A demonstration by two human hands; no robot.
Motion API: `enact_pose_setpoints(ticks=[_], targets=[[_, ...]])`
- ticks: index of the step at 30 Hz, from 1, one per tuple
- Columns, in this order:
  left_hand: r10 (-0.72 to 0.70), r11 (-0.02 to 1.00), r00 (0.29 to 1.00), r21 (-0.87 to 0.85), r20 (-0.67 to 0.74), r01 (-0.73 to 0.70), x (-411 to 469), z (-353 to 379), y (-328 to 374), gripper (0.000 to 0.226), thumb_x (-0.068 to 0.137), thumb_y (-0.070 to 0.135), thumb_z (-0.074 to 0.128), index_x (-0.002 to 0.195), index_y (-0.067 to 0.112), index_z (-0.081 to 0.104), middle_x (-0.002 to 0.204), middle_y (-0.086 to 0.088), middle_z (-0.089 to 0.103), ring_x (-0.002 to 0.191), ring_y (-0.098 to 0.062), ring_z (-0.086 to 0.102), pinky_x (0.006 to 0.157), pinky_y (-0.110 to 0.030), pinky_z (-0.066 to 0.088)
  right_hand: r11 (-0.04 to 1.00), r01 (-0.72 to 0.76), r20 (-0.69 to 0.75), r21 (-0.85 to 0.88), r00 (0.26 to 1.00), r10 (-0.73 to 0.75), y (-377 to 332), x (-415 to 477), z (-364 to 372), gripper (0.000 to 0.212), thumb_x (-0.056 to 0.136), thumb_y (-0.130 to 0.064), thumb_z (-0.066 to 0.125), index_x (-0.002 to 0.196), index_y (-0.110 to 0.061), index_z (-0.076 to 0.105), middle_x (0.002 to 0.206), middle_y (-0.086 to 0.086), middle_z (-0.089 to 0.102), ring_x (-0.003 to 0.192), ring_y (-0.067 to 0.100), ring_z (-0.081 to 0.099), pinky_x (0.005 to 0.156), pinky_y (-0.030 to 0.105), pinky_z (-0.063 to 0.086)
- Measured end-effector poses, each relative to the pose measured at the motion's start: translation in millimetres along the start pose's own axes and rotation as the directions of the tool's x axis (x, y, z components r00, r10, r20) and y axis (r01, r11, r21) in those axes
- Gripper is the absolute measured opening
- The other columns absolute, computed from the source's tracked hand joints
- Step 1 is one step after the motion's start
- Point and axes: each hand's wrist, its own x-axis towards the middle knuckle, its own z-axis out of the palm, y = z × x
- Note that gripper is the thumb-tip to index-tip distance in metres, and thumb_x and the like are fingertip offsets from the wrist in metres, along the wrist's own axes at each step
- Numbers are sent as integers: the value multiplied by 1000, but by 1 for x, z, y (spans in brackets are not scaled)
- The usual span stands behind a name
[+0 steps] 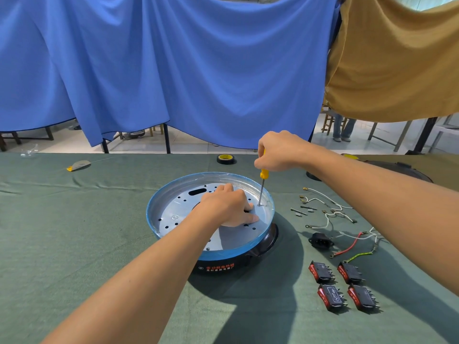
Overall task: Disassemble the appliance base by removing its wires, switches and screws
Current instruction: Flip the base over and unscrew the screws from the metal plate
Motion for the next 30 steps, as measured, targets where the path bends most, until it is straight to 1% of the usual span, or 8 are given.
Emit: enact_pose_setpoints(ticks=[3, 8, 13, 18, 23, 25, 27, 30], targets=[[-2, 1000, 1000, 2, 3, 2, 0, 0, 0, 57, 92, 57, 48, 140, 26, 50, 133, -9, 45, 124, -30, 38, 86, -39, 37, 1000, 2, -25, -14, 1000, -3, 0, 0, 2, 37, 88, -44, 55, 67, -14, 48, 67, 4, 48, 69, 26, 49, 58, 31, 40], [-18, 1000, 1000, -3, 16, 18, -1, -1, 0, 58, 92, 58, 48, 140, 26, 50, 134, -9, 43, 125, -30, 36, 91, -42, 39, 1000, -6, 5, 8, 1000, 6, 0, -1, -1, 22, 79, -28, 55, 92, -13, 62, 86, 6, 59, 84, 28, 58, 71, 37, 50], [-22, 1000, 1000, 6, 16, 22, -1, -1, 1, 59, 92, 58, 47, 141, 26, 48, 135, -9, 43, 126, -30, 36, 94, -43, 39, 1000, -1, -12, -15, 1000, 1, 0, -3, 1, 35, 87, -39, 53, 64, -13, 46, 64, 4, 44, 65, 25, 44, 57, 32, 35], [-18, 1000, 1000, -1, 12, 18, -1, -1, 1, 59, 92, 58, 48, 140, 25, 49, 133, -9, 44, 124, -30, 38, 91, -41, 39, 1000, 18, 21, -13, 1000, -18, -3, -5, -4, 30, 79, -29, 57, 102, -9, 64, 98, 10, 66, 96, 29, 62, 75, 41, 53], [-16, 1000, 1000, 8, 15, 16, 0, 0, 1, 58, 92, 58, 47, 141, 26, 49, 134, -9, 43, 124, -30, 37, 90, -41, 38, 998, 20, -5, -52, 1000, -21, -2, -6, -2, 37, 89, -42, 53, 65, -14, 46, 66, 4, 47, 68, 25, 48, 56, 31, 34], [-16, 1000, 1000, 8, 13, 16, 0, 0, 1, 59, 92, 58, 47, 141, 25, 48, 134, -10, 44, 123, -30, 37, 92, -42, 39, 998, 43, 10, -44, 999, -43, -3, -8, -3, 20, 86, -25, 54, 78, -8, 58, 78, 12, 58, 81, 34, 57, 63, 40, 46], [-11, 1000, 1000, 10, 11, 11, 0, 1, 1, 59, 92, 58, 47, 141, 25, 49, 134, -10, 45, 122, -30, 38, 92, -41, 39, 997, 53, 56, -48, 997, -50, -5, -10, -6, 28, 84, -23, 56, 102, -4, 66, 102, 16, 66, 103, 35, 61, 80, 46, 54], [-14, 1000, 1000, 8, 9, 14, 0, 1, 0, 59, 92, 58, 47, 141, 25, 49, 134, -10, 44, 123, -30, 37, 91, -41, 38, 988, 70, 98, -137, 994, -57, -6, -12, -9, 40, 92, -50, 52, 87, -11, 63, 89, 10, 63, 87, 27, 59, 62, 39, 46]])
